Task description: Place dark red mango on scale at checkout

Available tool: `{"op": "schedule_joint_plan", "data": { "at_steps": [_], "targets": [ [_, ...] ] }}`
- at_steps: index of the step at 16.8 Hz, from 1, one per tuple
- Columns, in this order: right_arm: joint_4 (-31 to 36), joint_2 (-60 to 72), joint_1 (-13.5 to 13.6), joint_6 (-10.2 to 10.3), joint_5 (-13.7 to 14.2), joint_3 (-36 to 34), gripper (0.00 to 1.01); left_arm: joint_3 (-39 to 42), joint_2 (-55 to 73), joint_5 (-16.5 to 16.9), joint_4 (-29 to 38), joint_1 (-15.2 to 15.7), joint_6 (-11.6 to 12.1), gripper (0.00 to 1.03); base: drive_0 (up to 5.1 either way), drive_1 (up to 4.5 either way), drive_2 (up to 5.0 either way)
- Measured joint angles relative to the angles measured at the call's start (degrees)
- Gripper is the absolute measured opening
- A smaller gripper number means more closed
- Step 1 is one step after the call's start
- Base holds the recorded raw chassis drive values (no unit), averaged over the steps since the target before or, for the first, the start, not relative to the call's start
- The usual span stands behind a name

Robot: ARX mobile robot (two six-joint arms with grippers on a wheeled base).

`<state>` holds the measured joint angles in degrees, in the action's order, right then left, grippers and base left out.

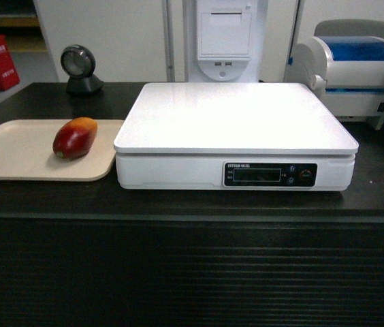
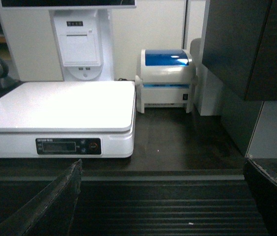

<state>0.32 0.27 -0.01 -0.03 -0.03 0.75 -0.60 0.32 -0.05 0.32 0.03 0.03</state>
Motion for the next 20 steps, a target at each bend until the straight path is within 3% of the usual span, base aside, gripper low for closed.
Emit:
{"op": "schedule_joint_plan", "data": {
  "at_steps": [20],
  "targets": [
    [-0.5, 0.0, 0.0, 0.0, 0.02, 0.0, 0.98, 0.04, 0.0, 0.02, -0.5, 0.0, -0.02, 0.98, 0.0, 0.0, 0.0]
  ]
}}
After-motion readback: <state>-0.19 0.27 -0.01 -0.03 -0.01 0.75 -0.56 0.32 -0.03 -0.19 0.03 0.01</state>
